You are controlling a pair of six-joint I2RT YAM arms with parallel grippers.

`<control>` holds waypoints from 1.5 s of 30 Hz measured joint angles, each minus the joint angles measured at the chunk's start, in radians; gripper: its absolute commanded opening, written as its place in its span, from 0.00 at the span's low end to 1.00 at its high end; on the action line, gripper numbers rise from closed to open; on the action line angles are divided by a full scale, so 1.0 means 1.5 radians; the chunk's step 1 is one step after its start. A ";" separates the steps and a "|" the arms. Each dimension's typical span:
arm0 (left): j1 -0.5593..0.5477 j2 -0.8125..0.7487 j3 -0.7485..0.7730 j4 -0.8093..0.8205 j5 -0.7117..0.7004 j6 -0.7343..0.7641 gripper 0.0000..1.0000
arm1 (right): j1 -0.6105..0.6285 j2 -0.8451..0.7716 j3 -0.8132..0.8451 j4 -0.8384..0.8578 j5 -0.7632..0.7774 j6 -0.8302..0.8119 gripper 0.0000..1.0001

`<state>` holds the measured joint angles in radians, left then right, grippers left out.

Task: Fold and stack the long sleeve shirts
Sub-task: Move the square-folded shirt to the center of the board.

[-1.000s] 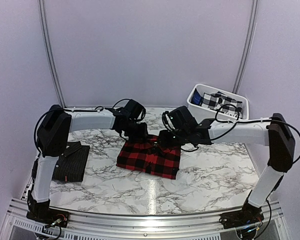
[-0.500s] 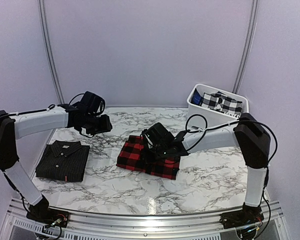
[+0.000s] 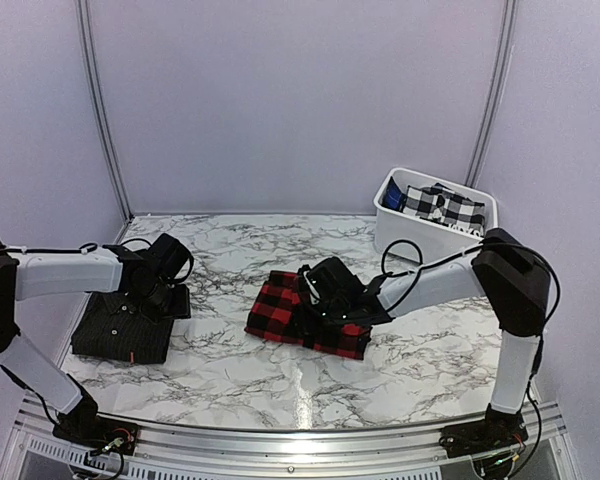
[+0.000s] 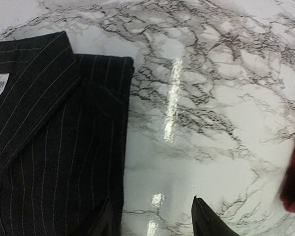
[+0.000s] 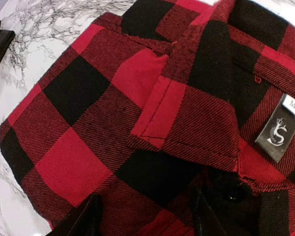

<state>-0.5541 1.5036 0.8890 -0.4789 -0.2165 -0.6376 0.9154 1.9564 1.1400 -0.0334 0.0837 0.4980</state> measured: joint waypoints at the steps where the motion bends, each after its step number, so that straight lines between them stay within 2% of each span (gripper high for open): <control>1: -0.002 0.000 -0.005 -0.005 -0.007 -0.005 0.58 | -0.007 -0.013 -0.017 0.001 0.001 0.000 0.62; 7: -0.008 0.010 -0.010 -0.026 -0.059 -0.023 0.56 | -0.053 -0.086 -0.106 -0.002 0.007 0.000 0.62; 13: -0.010 0.096 0.024 -0.028 -0.098 -0.020 0.49 | -0.078 -0.143 -0.164 -0.013 0.012 -0.001 0.62; 18: -0.011 0.152 0.049 -0.032 -0.138 -0.016 0.34 | -0.082 -0.187 -0.194 -0.038 0.018 -0.001 0.62; 21: -0.012 0.168 0.058 -0.031 -0.161 -0.016 0.21 | -0.082 -0.211 -0.201 -0.052 0.019 -0.002 0.62; 24: -0.014 0.185 0.067 -0.028 -0.186 -0.015 0.05 | -0.082 -0.238 -0.202 -0.065 0.018 -0.003 0.66; 26: -0.014 0.194 0.072 -0.028 -0.197 -0.014 0.00 | -0.082 -0.257 -0.202 -0.069 0.018 -0.007 0.69; 30: -0.020 0.200 0.080 -0.033 -0.209 -0.003 0.00 | -0.082 -0.285 -0.200 -0.077 0.018 -0.014 0.77; 34: -0.046 0.210 0.110 -0.041 -0.192 0.009 0.00 | -0.088 -0.311 -0.200 -0.079 0.018 -0.018 0.79; 40: -0.114 0.271 0.235 -0.035 -0.134 0.039 0.00 | -0.118 -0.346 -0.201 -0.079 0.019 -0.018 0.80; 45: -0.135 0.348 0.353 -0.027 -0.081 0.079 0.00 | -0.136 -0.384 -0.225 -0.079 0.020 -0.018 0.80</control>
<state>-0.7559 2.0254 1.4181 -0.5190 -0.3374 -0.5186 0.7113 1.3811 0.8021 -0.1520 0.1131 0.4706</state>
